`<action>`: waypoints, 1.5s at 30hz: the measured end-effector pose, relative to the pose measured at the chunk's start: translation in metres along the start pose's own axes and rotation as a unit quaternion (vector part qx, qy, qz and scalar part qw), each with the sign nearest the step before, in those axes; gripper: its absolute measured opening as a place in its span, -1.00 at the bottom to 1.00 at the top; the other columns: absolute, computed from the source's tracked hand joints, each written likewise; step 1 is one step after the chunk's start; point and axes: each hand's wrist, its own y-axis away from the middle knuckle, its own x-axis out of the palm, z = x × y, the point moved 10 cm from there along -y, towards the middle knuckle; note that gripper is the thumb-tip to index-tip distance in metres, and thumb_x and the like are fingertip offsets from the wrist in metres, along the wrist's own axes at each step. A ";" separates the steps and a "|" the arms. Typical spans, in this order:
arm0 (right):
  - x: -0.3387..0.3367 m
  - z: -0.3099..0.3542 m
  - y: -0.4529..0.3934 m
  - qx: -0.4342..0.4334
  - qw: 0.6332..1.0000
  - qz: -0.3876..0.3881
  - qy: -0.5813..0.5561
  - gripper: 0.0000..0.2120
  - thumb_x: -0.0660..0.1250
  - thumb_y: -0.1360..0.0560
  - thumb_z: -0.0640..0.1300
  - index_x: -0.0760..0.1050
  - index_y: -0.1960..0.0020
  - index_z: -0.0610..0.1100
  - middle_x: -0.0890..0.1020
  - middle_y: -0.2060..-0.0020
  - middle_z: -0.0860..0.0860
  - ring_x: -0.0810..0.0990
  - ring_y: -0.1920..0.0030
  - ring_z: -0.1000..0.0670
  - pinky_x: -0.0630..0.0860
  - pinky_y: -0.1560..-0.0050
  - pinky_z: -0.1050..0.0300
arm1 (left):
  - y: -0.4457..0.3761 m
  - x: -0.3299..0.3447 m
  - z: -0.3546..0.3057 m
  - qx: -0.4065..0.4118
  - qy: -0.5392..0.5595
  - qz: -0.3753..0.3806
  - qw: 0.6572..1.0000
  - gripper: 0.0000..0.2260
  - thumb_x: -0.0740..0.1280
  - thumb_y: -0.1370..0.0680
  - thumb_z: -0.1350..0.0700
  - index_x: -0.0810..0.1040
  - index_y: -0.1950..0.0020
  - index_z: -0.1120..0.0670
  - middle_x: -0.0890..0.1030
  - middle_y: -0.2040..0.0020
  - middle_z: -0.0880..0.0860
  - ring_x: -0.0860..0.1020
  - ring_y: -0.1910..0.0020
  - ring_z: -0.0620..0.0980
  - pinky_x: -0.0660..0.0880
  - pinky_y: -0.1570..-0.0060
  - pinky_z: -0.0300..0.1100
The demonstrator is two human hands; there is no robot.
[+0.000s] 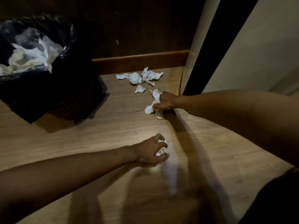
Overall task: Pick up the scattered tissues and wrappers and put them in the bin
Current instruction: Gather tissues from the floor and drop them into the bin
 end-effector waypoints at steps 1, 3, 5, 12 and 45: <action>0.001 0.001 -0.001 0.004 1.000 -0.002 -0.010 -0.32 0.20 -0.38 0.47 0.49 0.02 -0.17 0.57 -0.06 -0.24 0.50 0.04 -0.16 0.40 0.10 0.10 | 0.005 0.004 -0.003 0.002 -0.014 -0.004 1.000 -0.42 0.17 -0.55 -0.34 0.39 -0.40 0.03 0.28 -0.41 0.07 0.44 -0.27 0.05 0.47 -0.26 -0.09; 0.003 0.004 -0.005 0.018 0.999 -0.012 -0.039 -0.10 0.28 -0.34 0.49 0.37 -0.33 -0.23 0.46 -0.25 -0.27 0.51 -0.19 -0.25 0.44 -0.02 0.06 | 0.010 0.014 -0.009 0.013 -0.040 -0.006 0.999 -0.37 0.23 -0.51 -0.35 0.35 -0.40 0.06 0.26 -0.43 0.08 0.37 -0.31 0.07 0.46 -0.25 -0.07; 0.006 0.007 -0.005 0.044 0.997 -0.021 -0.066 0.17 0.40 -0.30 0.44 -0.06 -0.57 -0.21 0.22 -0.49 -0.26 0.37 -0.40 -0.30 0.44 -0.24 -0.05 | 0.011 0.019 -0.014 0.025 -0.061 -0.012 0.998 -0.47 0.29 -0.56 -0.20 0.33 -0.39 0.08 0.25 -0.44 0.12 0.34 -0.31 0.10 0.46 -0.24 -0.02; 0.013 0.029 -0.014 0.012 0.999 -0.020 -0.030 -0.37 0.56 -0.31 -0.06 0.43 -0.31 -0.18 0.55 -0.23 -0.18 0.55 -0.18 -0.19 0.48 0.07 0.11 | 0.009 -0.003 -0.001 0.092 -0.016 -0.052 0.994 -0.83 0.28 -0.62 0.11 0.53 -0.19 0.08 0.44 -0.26 0.09 0.55 -0.04 0.08 0.55 0.00 0.00; -0.003 0.001 0.005 -0.054 0.996 -0.067 0.017 -0.58 0.39 -0.47 -0.21 0.53 -0.33 -0.12 0.54 -0.20 -0.19 0.52 -0.23 -0.21 0.44 -0.13 0.08 | -0.082 -0.156 0.231 -0.275 0.052 -0.267 0.922 -0.78 0.32 -0.49 0.09 0.55 -0.13 0.00 0.59 -0.10 0.21 0.61 0.01 0.23 0.59 -0.03 0.02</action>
